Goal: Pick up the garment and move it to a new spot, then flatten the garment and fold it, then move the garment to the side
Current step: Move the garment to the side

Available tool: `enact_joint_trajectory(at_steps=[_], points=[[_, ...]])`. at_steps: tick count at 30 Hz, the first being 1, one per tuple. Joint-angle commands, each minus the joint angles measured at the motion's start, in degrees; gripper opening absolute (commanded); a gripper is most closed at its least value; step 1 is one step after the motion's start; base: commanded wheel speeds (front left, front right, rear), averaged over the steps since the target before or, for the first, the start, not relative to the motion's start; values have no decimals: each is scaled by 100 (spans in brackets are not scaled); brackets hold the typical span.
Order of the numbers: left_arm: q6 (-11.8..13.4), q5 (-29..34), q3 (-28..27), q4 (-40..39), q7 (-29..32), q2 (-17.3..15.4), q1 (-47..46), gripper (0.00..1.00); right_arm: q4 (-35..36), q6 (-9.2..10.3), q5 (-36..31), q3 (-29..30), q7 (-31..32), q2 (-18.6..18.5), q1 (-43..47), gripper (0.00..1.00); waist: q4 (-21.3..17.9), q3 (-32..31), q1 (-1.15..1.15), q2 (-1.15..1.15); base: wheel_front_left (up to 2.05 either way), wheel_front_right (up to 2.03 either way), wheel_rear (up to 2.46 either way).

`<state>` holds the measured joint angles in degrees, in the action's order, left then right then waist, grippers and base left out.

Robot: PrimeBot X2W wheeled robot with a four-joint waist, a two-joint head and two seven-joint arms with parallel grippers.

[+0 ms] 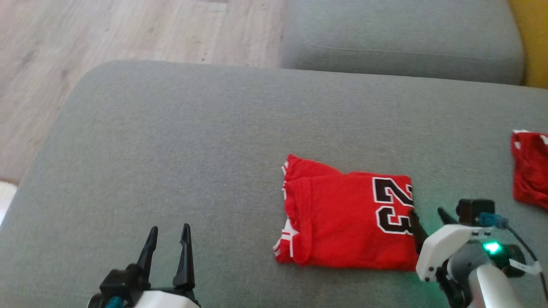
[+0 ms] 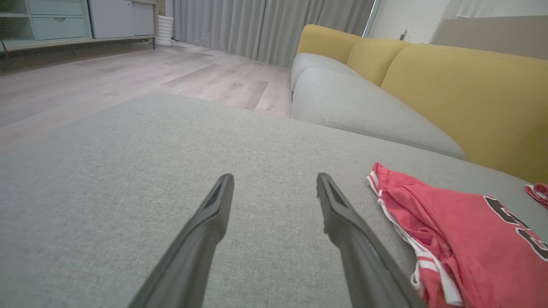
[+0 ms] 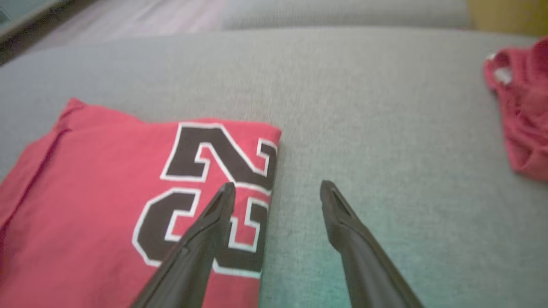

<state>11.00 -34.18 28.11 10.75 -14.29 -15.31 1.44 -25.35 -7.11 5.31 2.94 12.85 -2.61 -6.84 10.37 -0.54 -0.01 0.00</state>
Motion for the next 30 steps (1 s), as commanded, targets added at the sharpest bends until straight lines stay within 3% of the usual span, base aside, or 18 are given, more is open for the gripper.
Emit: enact_joint_trajectory(at_steps=[1,12,14,16,17,23,30], points=[[-31,63,-168,-144,-70,-1,-291,100,85,-37,37,-124,103,-27,-296,100,148,96,1,0,0,0,0],[-82,135,-252,-141,-71,68,-340,100,-546,-37,496,-318,596,-27,-525,98,386,337,1,0,0,0,0],[-84,157,-275,-146,-71,72,-342,100,-634,-37,542,-402,570,-27,-613,40,366,378,1,0,0,0,0],[-85,182,-289,-158,-71,72,-344,100,-682,-37,596,-489,479,-27,-718,8,307,420,1,0,0,0,0],[-86,195,-291,-163,-71,72,-348,100,-693,-37,618,-516,417,-27,-776,0,260,442,1,0,0,0,0],[-101,265,-302,-233,-71,86,-370,100,-650,-37,578,-466,-21,-68,-1128,0,-240,565,1,0,0,0,0],[-127,353,-290,-328,-71,143,-479,100,-353,-37,465,-273,-255,-271,-1378,0,-1241,823,1,0,0,0,0]])
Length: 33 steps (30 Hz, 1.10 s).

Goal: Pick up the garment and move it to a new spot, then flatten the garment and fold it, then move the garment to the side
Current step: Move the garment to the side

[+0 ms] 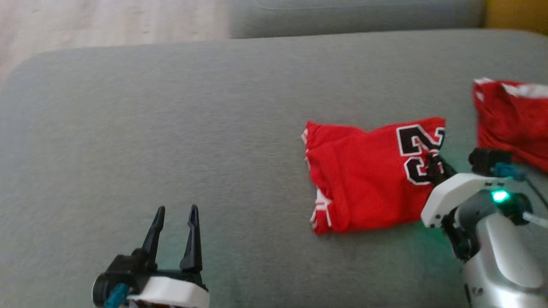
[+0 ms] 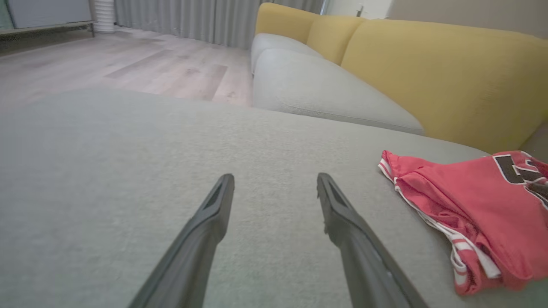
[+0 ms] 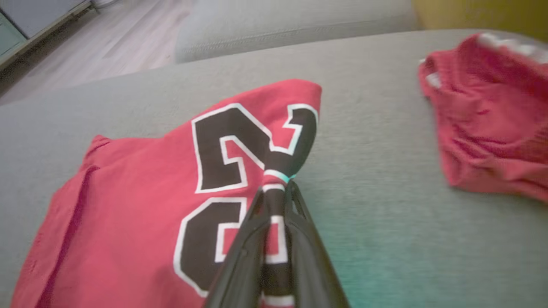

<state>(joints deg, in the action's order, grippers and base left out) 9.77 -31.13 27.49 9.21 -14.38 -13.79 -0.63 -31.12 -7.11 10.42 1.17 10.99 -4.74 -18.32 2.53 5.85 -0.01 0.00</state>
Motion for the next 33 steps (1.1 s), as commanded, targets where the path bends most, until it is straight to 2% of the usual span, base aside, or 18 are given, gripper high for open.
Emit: enact_joint_trajectory(at_steps=[1,10,13,18,26,33], points=[[-8,60,-225,-182,-62,-5,-300,100,287,-37,-56,-71,-81,-81,-252,0,-613,232,1,0,0,0,0],[-71,202,-131,-182,9,-60,-705,100,724,-37,-107,78,-149,-104,-456,0,-1766,693,1,0,0,0,0],[-73,231,-106,-189,41,-77,-791,100,753,-37,-111,85,-189,-63,-511,0,-1884,760,1,0,0,0,0],[-73,246,-83,-199,65,-103,-858,100,797,-37,-132,34,-268,-29,-668,0,-1868,800,1,0,0,0,0],[-46,197,-129,-171,43,-103,-837,100,752,-37,-144,-115,-212,-111,-1313,0,-1586,741,1,0,0,0,0],[-59,165,-145,-131,7,-33,-838,100,179,-37,-179,182,-58,-412,-2154,0,-1180,717,1,0,0,0,0]])
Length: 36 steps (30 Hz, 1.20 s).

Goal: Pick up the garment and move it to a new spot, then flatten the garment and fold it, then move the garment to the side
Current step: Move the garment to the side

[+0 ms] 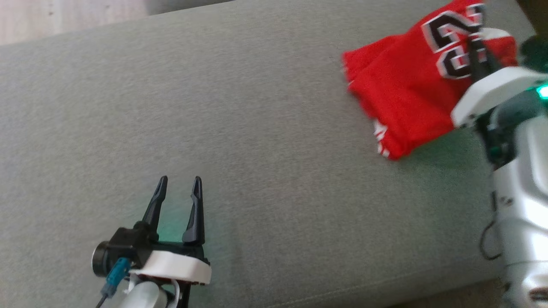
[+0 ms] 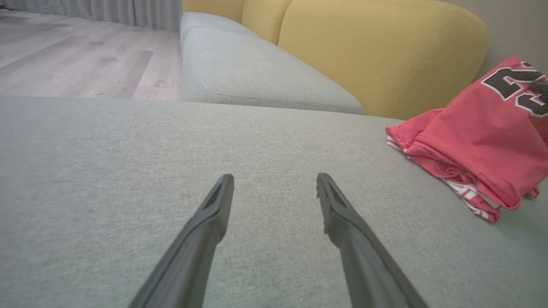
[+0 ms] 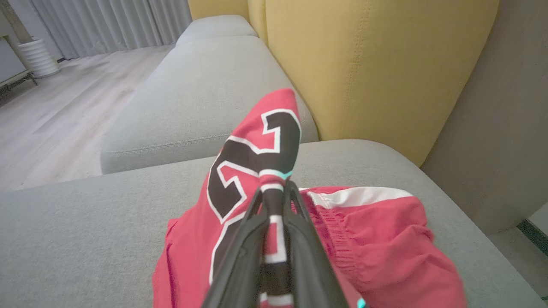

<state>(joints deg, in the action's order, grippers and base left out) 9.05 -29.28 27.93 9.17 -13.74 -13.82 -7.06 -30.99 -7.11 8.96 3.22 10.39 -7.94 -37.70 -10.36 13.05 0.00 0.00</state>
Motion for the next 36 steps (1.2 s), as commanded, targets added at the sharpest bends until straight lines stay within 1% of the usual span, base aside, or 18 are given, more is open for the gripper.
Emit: enact_joint_trajectory(at_steps=[1,6,10,14,18,19,20,21,25,28,32,36], points=[[10,-18,-190,-121,-62,-20,-200,100,62,-37,-68,52,13,-170,-304,0,175,7,0,0,0,0,0],[5,0,-201,-120,-82,12,-214,100,-376,-37,-227,362,94,-626,-608,0,446,88,0,0,0,0,0],[-8,22,-196,-123,-93,25,-216,100,-563,-37,-322,639,201,-1024,-714,0,606,138,0,0,0,0,0],[-27,44,-172,-120,-99,33,-228,100,-711,-37,-537,1086,329,-1377,-751,0,740,171,0,0,0,0,0],[-33,58,-154,-115,-102,25,-239,100,-867,-37,-872,1537,290,-1614,-737,0,839,174,0,0,0,0,0],[-34,59,-148,-115,-102,21,-237,100,-891,-37,-1014,1657,199,-1666,-728,33,857,173,0,0,0,0,0],[-36,60,-141,-114,-102,17,-235,100,-933,-37,-1157,1756,120,-1693,-714,89,873,166,0,0,0,0,0],[-37,59,-132,-108,-102,15,-230,100,-981,-37,-1288,1830,53,-1696,-699,100,887,153,0,0,0,0,0],[-33,43,-100,-71,-87,13,-191,100,-1164,-37,-1600,2041,-220,-1505,-681,100,912,55,0,0,0,0,0],[-18,24,-84,-63,-70,13,-149,100,-1251,-37,-1704,1919,-416,-1307,-668,100,911,-61,0,0,0,0,0],[2,-30,-117,-74,-66,-12,-77,100,-1217,-37,-1613,1511,-669,-1004,-664,100,904,-271,0,0,0,0,0],[38,-162,-247,-102,-77,-12,42,100,-1019,-37,-1335,968,-903,-772,-524,100,927,-554,0,0,0,0,0]])
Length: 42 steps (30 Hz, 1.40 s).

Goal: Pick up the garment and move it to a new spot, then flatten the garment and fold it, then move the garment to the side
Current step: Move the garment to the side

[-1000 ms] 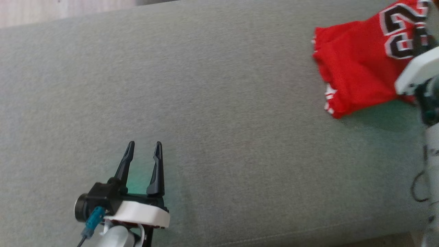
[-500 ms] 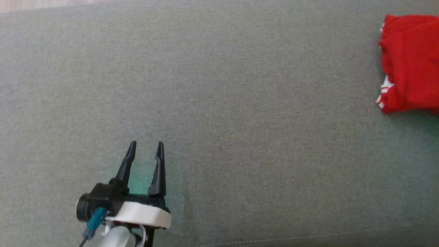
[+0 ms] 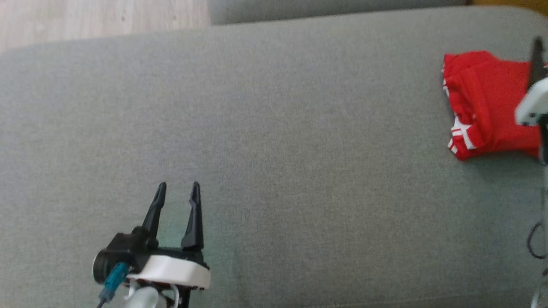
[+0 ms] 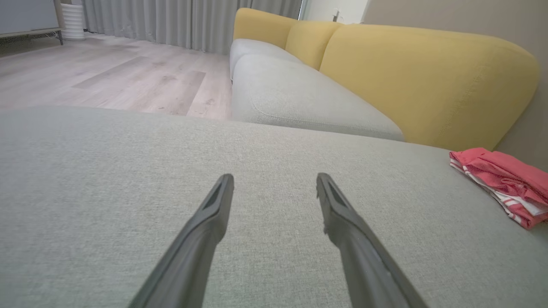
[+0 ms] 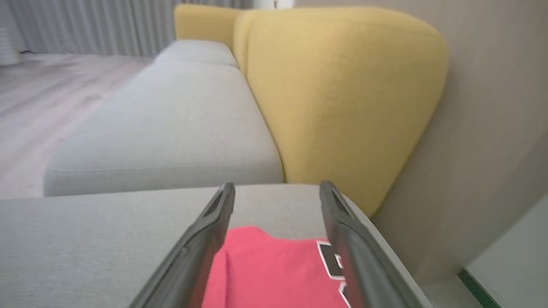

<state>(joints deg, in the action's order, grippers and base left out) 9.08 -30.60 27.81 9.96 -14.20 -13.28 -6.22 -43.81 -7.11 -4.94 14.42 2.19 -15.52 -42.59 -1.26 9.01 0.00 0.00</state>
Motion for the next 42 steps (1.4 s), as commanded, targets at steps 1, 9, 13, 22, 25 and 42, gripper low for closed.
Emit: enact_joint_trajectory(at_steps=[1,9,13,22,25,42], points=[[35,-30,-235,-182,-31,-66,-42,100,263,-37,55,-151,-84,-14,-35,100,17,-151,0,0,0,0,0],[130,-278,-614,-221,-59,-84,283,100,1175,-37,661,-1038,-386,433,925,100,161,-762,0,0,0,0,0],[197,-335,-801,-177,-68,-79,438,100,1773,-37,854,-1217,-457,779,1656,100,268,-970,0,0,0,0,0],[195,-312,-906,28,-27,-153,699,100,2913,-37,776,-1314,-702,1230,3231,100,494,-1131,0,0,0,0,0],[195,-281,-839,95,70,-212,750,100,3180,-37,835,-1303,-805,1258,3643,100,539,-1169,0,0,0,0,0],[213,-205,-598,97,263,-276,756,100,3761,-37,1279,-1540,-983,1263,4579,100,518,-1218,0,0,0,0,0]])
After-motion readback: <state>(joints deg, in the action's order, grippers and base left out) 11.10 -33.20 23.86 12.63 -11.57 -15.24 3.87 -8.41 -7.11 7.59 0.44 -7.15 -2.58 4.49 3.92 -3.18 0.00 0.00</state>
